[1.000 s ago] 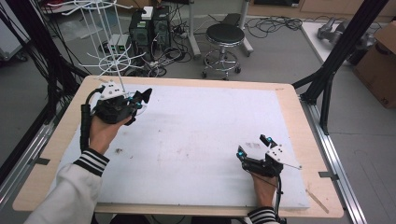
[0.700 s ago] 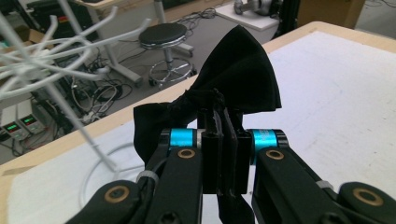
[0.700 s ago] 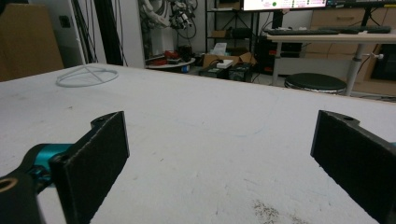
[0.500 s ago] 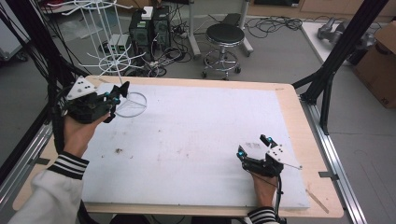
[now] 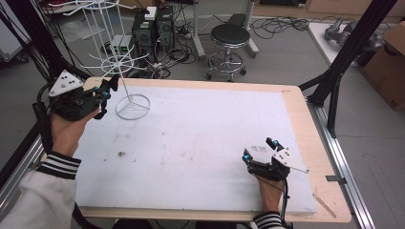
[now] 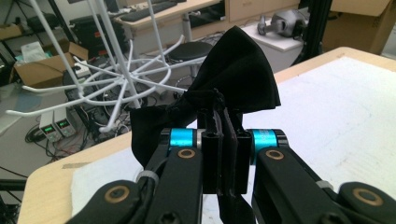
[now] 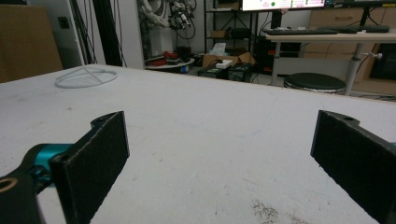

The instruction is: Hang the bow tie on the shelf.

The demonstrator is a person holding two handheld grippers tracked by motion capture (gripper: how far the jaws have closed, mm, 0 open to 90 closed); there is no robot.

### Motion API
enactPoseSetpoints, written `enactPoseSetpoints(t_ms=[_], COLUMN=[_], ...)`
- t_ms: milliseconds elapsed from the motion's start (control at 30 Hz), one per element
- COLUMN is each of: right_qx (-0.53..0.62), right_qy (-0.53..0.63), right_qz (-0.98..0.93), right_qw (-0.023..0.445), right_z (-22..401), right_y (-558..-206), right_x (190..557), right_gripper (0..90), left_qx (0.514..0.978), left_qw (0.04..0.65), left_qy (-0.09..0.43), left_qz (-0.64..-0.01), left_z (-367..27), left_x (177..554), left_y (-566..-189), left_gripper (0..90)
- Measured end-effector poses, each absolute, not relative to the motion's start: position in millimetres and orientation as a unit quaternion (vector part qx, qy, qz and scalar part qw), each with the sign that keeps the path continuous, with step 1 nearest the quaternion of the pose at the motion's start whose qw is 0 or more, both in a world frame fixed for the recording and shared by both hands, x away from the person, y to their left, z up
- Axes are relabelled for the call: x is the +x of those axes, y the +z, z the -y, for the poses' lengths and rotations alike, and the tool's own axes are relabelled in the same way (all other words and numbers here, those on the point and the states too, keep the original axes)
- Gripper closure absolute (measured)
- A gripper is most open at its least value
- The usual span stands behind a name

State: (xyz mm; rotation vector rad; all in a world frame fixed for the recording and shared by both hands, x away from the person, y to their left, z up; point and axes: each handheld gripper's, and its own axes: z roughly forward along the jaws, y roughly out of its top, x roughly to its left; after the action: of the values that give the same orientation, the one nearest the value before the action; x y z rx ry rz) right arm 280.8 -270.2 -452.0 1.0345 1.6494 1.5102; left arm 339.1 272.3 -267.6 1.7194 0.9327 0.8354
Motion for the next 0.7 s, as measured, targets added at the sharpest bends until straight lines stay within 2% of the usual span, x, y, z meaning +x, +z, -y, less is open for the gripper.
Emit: enactPoseSetpoints(t_ms=[400, 700], right_qx=[0.396, 0.394], right_qy=[0.578, 0.578], right_qz=[-0.631, -0.632], right_qw=[0.332, 0.333], right_z=[270.0, 270.1], right_y=[-452.0, -452.0], right_x=[280.8, 281.0], right_gripper=[3.3, 3.3], left_qx=[0.694, 0.691], left_qw=[0.492, 0.494], left_qy=[0.358, 0.36], left_qz=[-0.386, -0.387], left_z=[-286.1, -290.9], left_x=[331.7, 347.6], left_y=[-256.6, -246.7], left_gripper=[86.3, 86.3])
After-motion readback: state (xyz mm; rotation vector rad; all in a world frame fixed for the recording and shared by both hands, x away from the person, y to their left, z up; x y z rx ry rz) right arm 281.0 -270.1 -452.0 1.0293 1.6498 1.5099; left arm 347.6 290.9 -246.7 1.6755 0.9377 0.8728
